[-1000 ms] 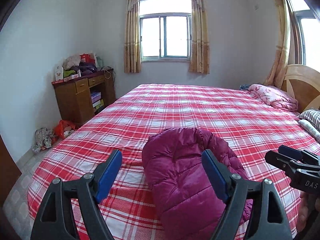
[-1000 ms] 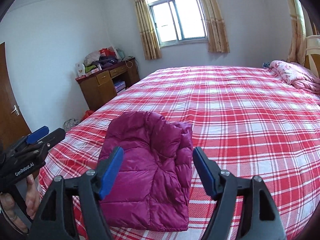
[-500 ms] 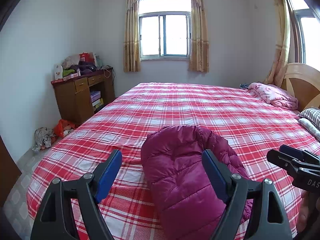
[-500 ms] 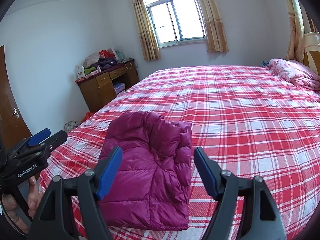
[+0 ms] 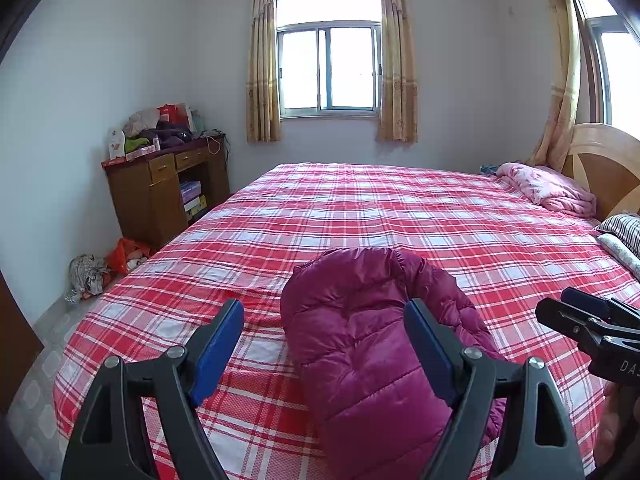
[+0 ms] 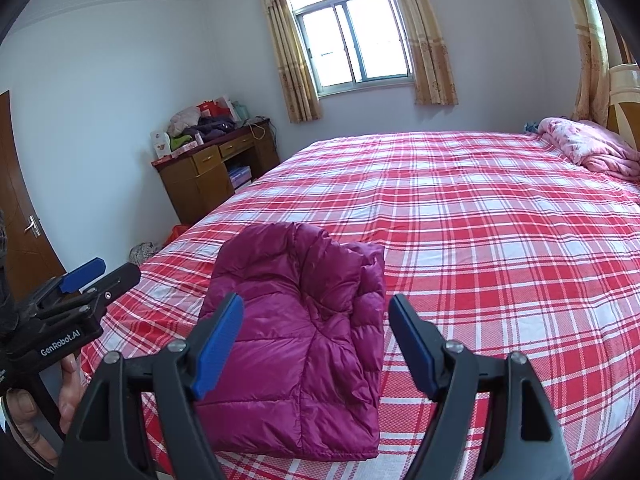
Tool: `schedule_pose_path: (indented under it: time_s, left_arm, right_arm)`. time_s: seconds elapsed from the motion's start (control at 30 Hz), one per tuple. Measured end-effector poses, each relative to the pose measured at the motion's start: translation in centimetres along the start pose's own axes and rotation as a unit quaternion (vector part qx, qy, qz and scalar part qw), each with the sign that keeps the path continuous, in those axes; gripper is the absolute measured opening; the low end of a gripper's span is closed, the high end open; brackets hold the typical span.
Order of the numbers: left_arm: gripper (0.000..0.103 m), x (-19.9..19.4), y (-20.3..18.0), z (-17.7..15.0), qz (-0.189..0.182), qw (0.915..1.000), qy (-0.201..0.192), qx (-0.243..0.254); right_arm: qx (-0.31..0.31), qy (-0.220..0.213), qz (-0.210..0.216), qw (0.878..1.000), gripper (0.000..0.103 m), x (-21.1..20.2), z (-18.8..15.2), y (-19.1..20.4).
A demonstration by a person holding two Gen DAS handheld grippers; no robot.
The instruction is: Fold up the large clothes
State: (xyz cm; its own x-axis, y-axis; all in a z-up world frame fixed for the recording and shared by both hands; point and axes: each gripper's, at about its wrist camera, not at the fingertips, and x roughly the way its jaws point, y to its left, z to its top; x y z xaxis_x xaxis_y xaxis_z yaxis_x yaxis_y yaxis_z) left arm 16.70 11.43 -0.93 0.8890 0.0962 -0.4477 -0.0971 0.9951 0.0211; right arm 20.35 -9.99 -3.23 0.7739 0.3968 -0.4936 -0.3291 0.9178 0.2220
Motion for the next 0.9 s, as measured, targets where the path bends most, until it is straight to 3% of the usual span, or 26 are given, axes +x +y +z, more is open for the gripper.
schedule_pose_path:
  time_s: [0.9]
  left_arm:
    - [0.083, 0.3, -0.11, -0.15, 0.008, 1.0, 0.002, 0.001]
  right_arm:
    - [0.0, -0.008, 0.001, 1.0, 0.08, -0.36, 0.03, -0.2]
